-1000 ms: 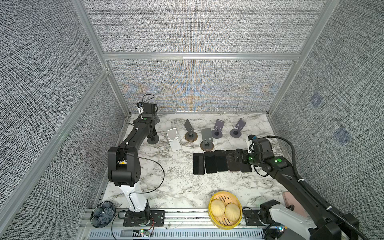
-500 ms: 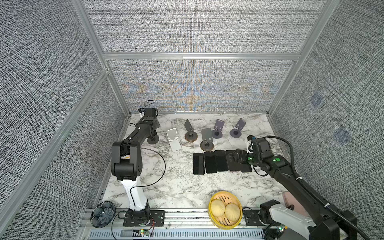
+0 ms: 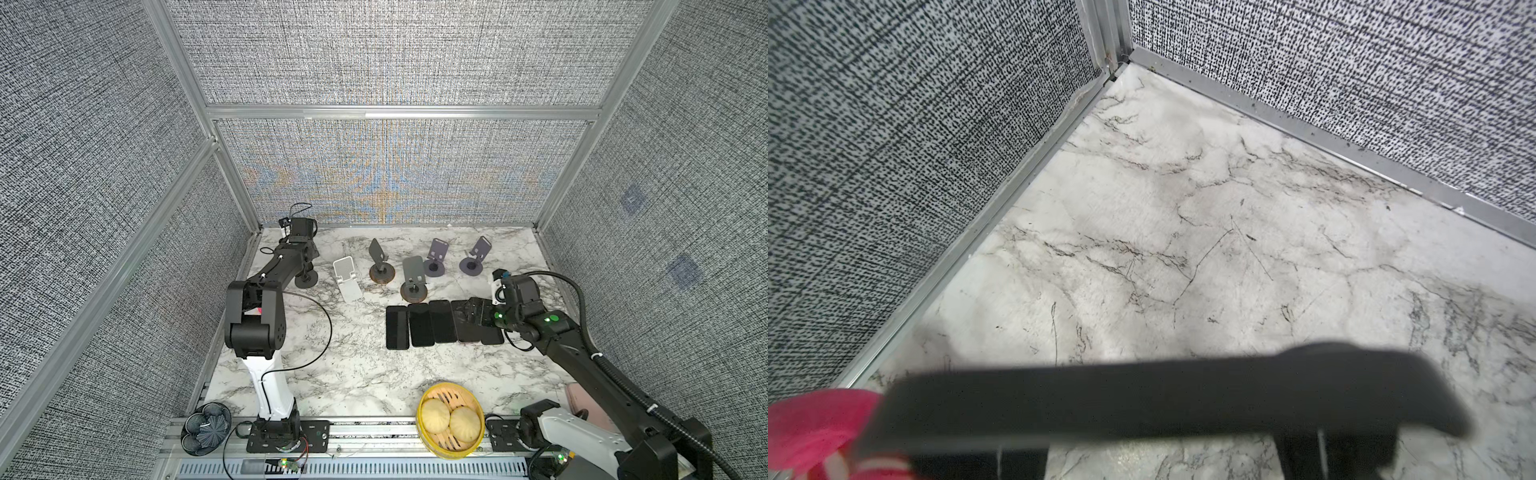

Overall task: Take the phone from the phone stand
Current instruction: 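Carry the black phone with the left gripper toward the row of phones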

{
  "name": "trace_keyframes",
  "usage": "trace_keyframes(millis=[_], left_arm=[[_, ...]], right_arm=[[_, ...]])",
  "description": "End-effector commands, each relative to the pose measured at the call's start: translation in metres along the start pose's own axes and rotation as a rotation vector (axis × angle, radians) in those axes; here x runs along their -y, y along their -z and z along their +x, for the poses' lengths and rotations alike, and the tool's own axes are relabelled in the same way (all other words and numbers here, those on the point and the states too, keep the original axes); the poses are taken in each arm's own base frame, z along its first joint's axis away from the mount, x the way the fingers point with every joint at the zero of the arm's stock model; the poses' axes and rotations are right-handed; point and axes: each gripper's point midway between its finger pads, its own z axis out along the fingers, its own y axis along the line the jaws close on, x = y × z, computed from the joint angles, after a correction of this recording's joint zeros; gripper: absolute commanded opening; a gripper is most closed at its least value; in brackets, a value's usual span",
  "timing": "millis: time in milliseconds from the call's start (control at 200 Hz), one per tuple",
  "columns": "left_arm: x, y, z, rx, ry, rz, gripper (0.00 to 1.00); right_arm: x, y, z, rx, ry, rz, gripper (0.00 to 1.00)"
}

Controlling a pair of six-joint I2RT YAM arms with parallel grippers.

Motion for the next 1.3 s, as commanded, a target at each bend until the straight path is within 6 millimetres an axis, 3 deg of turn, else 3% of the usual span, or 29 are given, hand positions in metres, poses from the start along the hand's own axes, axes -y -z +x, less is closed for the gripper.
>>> trace_keyframes(millis=[0, 205, 420, 685, 975, 1095, 1296], left_arm=[[-0.003, -0.002, -0.002, 0.016, 0.017, -0.009, 0.74], [-0.004, 0.001, -0.002, 0.006, 0.021, -0.013, 0.71], [-0.01, 0.022, -0.008, 0.004, 0.028, -0.005, 0.69], [-0.014, 0.049, -0.001, -0.071, 0.012, 0.021, 0.65], [-0.017, 0.097, 0.004, -0.147, -0.045, 0.108, 0.54], [-0.003, 0.114, 0.022, -0.197, -0.1, 0.197, 0.48], [-0.007, 0.152, 0.042, -0.272, -0.174, 0.23, 0.34]], right_arm=[[-0.006, 0.001, -0.004, 0.008, 0.0, -0.025, 0.94], [-0.006, 0.005, -0.001, 0.011, -0.01, -0.03, 0.94], [-0.007, 0.005, -0.001, 0.005, -0.007, -0.032, 0.94], [-0.013, 0.002, -0.003, 0.0, -0.005, -0.058, 0.94], [-0.02, 0.0, -0.003, -0.022, 0.031, -0.085, 0.94], [-0.025, -0.004, -0.001, -0.035, 0.044, -0.115, 0.93], [-0.032, -0.007, 0.002, -0.062, 0.077, -0.153, 0.93]])
